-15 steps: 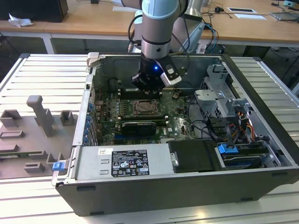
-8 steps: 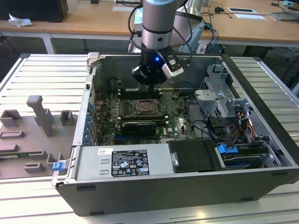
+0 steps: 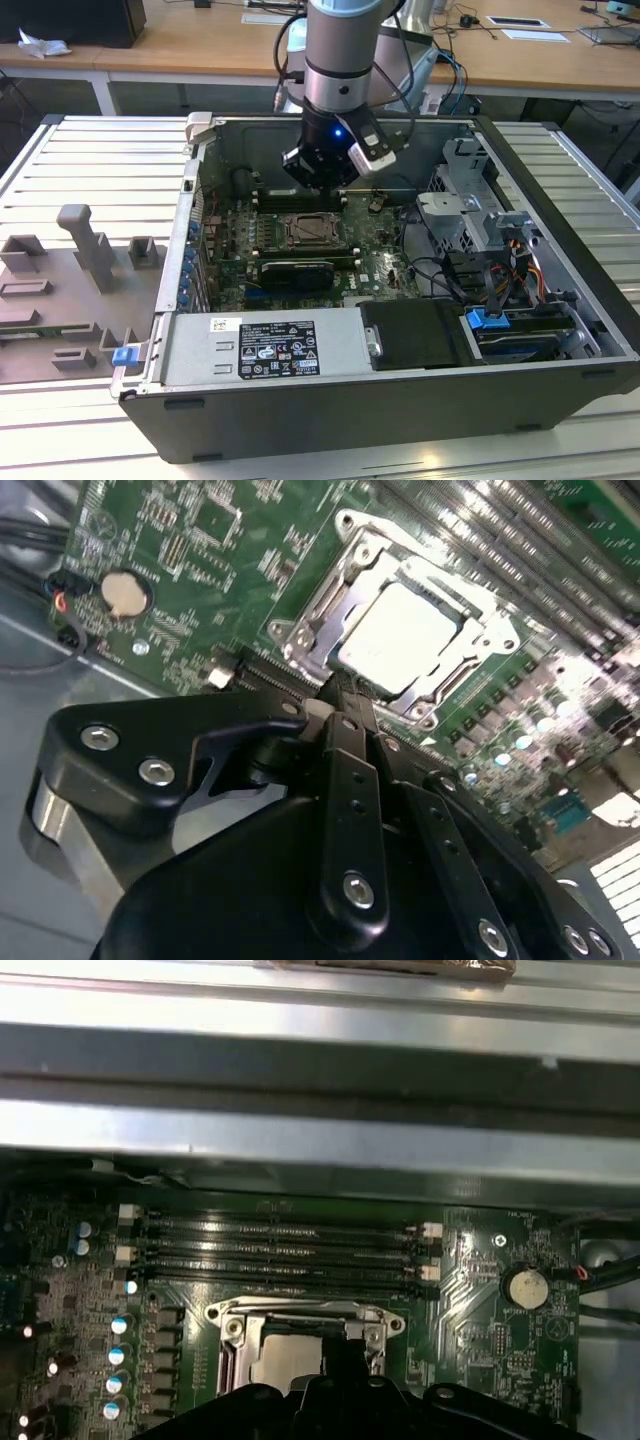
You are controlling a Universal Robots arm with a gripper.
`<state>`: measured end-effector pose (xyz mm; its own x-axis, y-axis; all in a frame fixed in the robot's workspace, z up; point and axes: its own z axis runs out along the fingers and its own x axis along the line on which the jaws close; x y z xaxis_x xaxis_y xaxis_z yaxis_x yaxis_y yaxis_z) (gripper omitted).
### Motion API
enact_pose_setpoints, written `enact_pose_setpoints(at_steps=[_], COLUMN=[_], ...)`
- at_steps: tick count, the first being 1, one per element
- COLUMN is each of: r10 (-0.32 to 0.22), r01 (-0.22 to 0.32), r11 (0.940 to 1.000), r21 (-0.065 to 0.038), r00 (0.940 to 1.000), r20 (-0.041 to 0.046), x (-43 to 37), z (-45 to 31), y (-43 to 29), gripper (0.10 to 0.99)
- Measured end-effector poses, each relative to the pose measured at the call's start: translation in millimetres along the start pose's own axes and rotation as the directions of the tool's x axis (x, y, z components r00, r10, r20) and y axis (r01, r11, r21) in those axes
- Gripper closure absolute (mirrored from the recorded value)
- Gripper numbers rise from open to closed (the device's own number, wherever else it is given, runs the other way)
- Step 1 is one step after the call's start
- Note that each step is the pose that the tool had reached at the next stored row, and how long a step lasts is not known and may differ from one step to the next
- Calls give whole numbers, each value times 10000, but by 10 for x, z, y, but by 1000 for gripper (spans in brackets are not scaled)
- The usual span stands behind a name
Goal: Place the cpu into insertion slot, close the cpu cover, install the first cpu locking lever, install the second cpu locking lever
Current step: 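Install the second cpu locking lever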
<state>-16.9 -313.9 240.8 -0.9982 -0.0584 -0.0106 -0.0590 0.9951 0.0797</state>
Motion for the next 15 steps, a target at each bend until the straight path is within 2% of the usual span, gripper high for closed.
enact_pose_setpoints(at_steps=[6, 9, 11, 12, 15], r10=[1, 5, 5, 5, 5], r01=[-1, -5, -5, -5, -5], r11=[10000, 10000, 10000, 10000, 10000], r21=[-1, -4, -4, -4, -4], r00=[10000, 10000, 10000, 10000, 10000], r20=[-19, -61, -66, -67, -66], x=[10, 14, 16, 18, 21], z=[5, 10, 13, 18, 25], y=[-172, -233, -267, -309, -353], gripper=[980, 980, 980, 980, 980])
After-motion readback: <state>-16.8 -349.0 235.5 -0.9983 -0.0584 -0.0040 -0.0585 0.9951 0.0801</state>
